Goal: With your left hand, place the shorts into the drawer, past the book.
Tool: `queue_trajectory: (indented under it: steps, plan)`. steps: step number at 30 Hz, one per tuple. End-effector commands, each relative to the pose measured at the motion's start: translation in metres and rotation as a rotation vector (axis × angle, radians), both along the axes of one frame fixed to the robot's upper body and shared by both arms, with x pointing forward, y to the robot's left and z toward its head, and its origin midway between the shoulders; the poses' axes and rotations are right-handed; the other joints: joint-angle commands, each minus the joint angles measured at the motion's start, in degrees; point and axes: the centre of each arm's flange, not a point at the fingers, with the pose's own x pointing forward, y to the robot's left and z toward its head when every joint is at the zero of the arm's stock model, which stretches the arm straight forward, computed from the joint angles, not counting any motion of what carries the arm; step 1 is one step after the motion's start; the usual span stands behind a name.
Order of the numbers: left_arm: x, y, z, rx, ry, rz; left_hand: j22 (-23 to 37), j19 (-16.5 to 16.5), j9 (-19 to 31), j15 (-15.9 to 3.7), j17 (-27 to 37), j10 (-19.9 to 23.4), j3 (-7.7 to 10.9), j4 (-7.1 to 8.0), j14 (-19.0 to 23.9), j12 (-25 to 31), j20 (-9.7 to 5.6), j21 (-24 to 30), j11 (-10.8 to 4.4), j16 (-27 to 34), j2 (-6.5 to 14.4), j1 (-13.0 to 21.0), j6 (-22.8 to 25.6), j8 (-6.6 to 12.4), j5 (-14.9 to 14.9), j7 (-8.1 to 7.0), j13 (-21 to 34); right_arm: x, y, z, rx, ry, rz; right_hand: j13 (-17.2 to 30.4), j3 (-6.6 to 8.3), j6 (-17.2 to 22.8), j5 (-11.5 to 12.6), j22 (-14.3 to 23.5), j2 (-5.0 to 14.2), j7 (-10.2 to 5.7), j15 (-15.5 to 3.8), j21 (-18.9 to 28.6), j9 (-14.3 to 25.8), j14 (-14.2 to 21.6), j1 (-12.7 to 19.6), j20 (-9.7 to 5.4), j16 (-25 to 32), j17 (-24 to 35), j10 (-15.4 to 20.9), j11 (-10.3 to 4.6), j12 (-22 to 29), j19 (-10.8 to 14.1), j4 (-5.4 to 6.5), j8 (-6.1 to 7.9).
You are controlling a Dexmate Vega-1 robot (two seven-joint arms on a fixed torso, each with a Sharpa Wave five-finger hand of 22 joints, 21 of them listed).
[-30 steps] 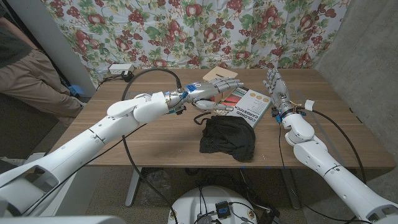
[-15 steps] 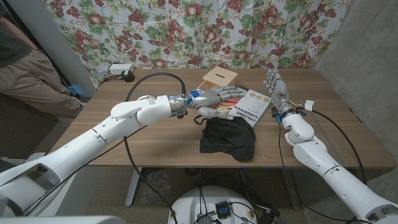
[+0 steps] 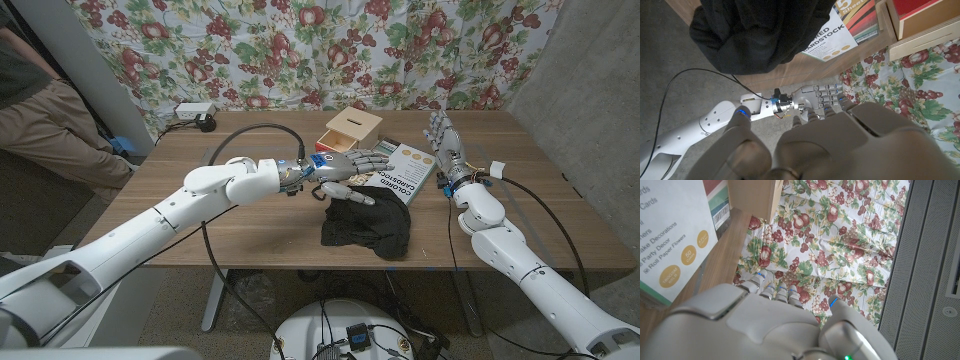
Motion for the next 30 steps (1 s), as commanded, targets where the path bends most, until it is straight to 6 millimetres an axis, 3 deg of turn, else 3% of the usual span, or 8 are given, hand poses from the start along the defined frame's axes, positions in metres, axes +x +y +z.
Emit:
queue_trajectory:
  steps: [1,30]
  plan:
    - [0.007,-0.008,-0.018,0.059,0.015,0.022,0.13,-0.22,0.28,-0.05,0.28,-9.7,-0.16,-0.07,-9.07,-0.19,0.09,0.21,0.0,-0.08,-0.28,0.86,-4.4,0.13,0.47,-0.2,0.26,0.0,-0.003,-0.001,0.001,0.0,-0.003,0.2,0.42,0.8,-0.22,0.15,2.6,0.15,-2.12,0.35,0.26,0.47,-0.87,-3.97,0.29,0.12,0.21,0.01,0.39,-0.28,-0.04,0.29]
    - [0.012,-0.015,-0.039,0.129,0.01,0.064,0.12,0.4,0.33,-0.06,0.28,-9.43,-0.73,-0.49,-8.83,0.41,0.48,0.47,-0.22,0.28,-0.38,1.84,-5.67,0.28,1.25,-0.19,0.28,-0.004,-0.008,-0.006,0.001,-0.001,-0.001,0.22,0.66,0.82,-0.33,0.15,2.4,0.09,-1.95,0.29,0.27,0.41,-1.06,-4.08,0.22,0.08,0.24,0.05,0.34,-0.52,-0.14,0.2]
